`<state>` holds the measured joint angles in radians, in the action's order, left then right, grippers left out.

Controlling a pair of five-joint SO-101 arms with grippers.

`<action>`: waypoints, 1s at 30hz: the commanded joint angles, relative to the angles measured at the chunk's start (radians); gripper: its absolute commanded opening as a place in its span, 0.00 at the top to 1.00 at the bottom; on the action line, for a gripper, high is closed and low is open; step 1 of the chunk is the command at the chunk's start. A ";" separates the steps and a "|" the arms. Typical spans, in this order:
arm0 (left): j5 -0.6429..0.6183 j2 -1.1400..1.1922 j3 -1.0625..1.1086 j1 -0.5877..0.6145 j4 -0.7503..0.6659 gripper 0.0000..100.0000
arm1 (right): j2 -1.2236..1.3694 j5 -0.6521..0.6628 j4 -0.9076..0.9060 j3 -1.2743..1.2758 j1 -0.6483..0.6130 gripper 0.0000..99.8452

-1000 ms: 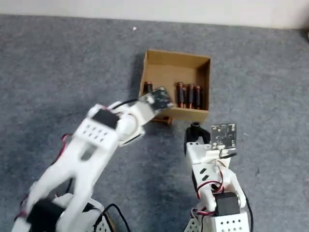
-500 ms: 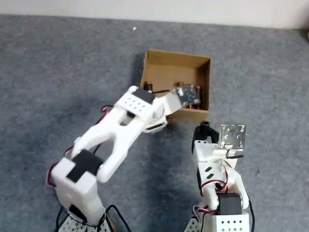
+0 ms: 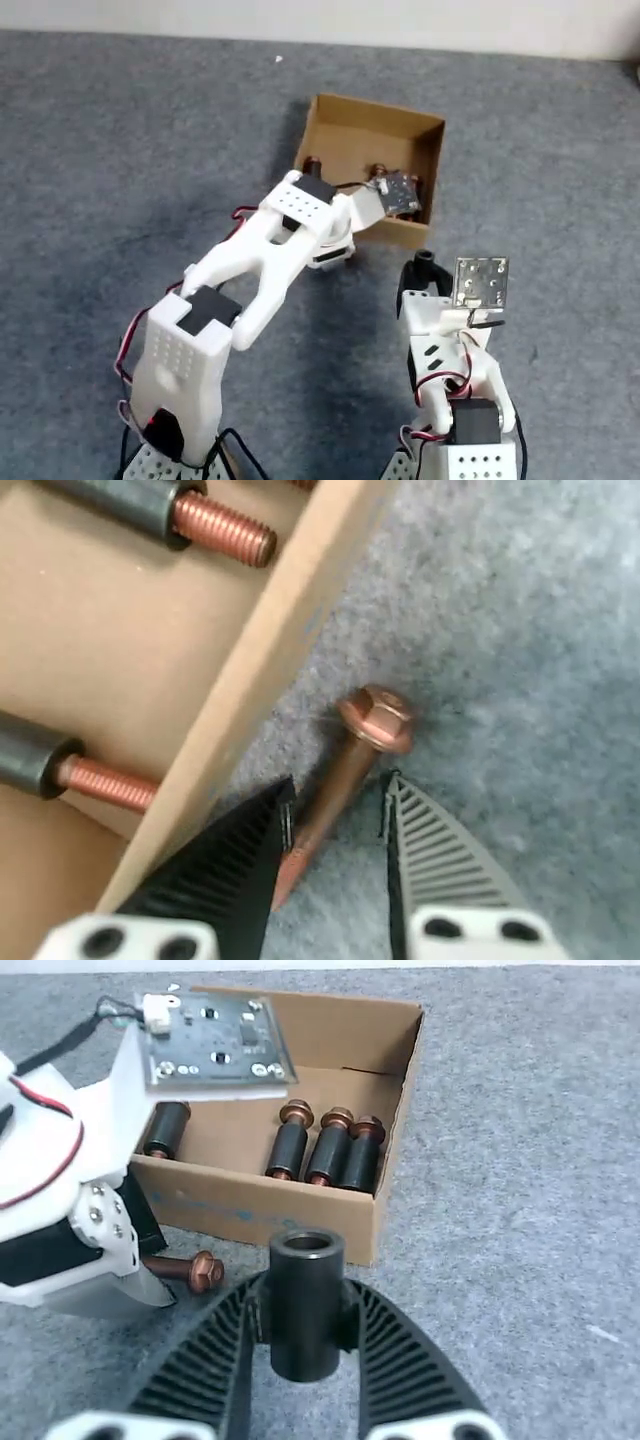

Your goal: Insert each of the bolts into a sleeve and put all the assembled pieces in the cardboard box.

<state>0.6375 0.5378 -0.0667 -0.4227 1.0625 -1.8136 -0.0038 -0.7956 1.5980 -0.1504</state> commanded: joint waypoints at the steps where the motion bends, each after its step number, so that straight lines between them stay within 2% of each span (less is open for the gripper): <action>1: 0.015 0.001 -0.053 -0.045 0.048 0.84 | -0.015 -0.002 0.035 -0.013 0.015 1.00; 8: 0.015 0.001 -0.056 -0.090 0.124 0.98 | -0.015 -0.002 0.035 -0.013 0.044 1.00; 16: 0.006 -0.054 -0.048 -0.094 0.247 1.00 | -0.015 -0.005 0.035 -0.012 0.044 1.00; 30: -0.258 -0.587 0.232 -0.085 0.278 0.99 | -0.015 -0.008 0.035 -0.013 0.039 1.00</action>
<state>0.4565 0.1327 0.1128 -0.4933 1.3357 -1.8136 -0.0038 -0.7956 1.5980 -0.1166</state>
